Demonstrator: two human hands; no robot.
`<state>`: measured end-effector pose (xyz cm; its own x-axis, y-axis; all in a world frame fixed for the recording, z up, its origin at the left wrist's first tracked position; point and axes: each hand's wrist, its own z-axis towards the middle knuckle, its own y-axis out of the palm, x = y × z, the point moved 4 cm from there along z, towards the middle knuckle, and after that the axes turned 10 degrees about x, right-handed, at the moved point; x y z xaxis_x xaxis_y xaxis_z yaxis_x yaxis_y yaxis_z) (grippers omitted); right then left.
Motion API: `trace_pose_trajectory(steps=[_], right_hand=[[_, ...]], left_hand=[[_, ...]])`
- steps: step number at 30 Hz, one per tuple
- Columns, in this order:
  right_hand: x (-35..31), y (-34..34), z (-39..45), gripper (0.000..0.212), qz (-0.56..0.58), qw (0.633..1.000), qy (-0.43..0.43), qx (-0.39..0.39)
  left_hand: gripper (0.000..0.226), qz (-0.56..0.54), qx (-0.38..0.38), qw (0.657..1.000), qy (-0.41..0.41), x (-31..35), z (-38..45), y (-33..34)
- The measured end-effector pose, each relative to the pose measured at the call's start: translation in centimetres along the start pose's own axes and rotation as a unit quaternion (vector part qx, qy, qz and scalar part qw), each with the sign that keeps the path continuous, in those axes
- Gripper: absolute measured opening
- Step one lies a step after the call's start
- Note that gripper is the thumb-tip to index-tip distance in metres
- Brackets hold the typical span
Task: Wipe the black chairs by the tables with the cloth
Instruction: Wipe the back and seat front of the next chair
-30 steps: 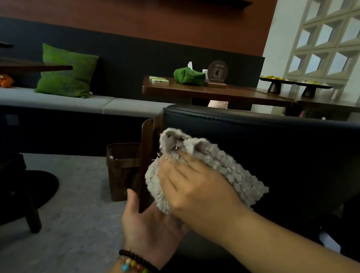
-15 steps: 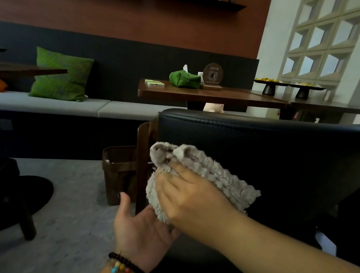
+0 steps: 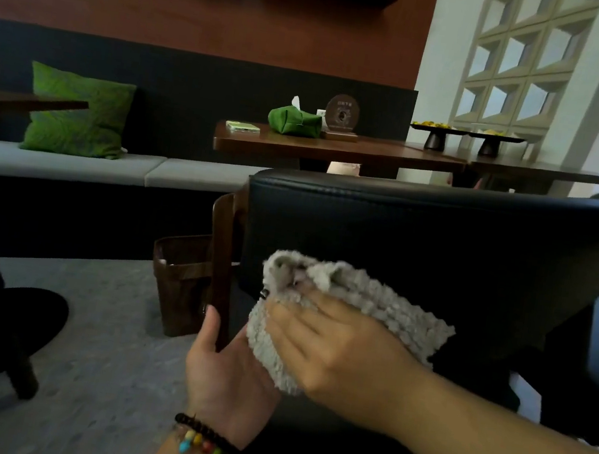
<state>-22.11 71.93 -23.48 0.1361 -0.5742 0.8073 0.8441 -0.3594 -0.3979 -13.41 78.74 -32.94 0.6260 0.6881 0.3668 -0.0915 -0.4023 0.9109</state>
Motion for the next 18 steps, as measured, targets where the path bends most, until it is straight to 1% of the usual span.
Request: trace_pose_trajectory(steps=[3, 5, 7, 9, 11, 14, 16, 18], right_hand=[[1.9, -1.5, 3.2, 0.037, 0.003, 0.993, 0.089, 0.074], [3.0, -1.6, 5.2, 0.039, -0.034, 0.990, 0.115, 0.075], [2.5, -0.7, 6.2, 0.040, -0.077, 0.992, 0.089, 0.052], [0.7, 0.9, 6.1, 0.044, -0.078, 0.996, 0.047, 0.007], [-0.9, 2.4, 6.0, 0.047, -0.073, 0.997, 0.018, -0.033], [-1.4, 3.4, 6.6, 0.046, -0.060, 0.996, 0.006, -0.062], [-1.6, 3.6, 7.1, 0.045, -0.045, 0.995, -0.001, -0.086], [-1.6, 3.5, 7.9, 0.049, -0.051, 0.992, -0.002, -0.113]], left_hand=[[0.070, -0.029, 0.026, 0.999, 0.035, 0.1, 0.4, 0.6], [0.070, -0.015, 0.076, 0.996, 0.033, 0.0, 0.7, 0.6], [0.069, -0.006, 0.113, 0.992, 0.049, 0.5, 0.9, 0.4], [0.066, -0.008, 0.138, 0.988, 0.072, 1.4, 0.8, 0.1], [0.067, -0.015, 0.184, 0.980, 0.081, 2.3, 0.6, -0.6], [0.064, -0.023, 0.264, 0.959, 0.104, 3.9, 0.1, -2.0], [0.062, -0.016, 0.292, 0.948, 0.124, 4.8, -0.3, -2.5], [0.060, -0.012, 0.304, 0.942, 0.143, 5.4, -0.7, -2.7]])
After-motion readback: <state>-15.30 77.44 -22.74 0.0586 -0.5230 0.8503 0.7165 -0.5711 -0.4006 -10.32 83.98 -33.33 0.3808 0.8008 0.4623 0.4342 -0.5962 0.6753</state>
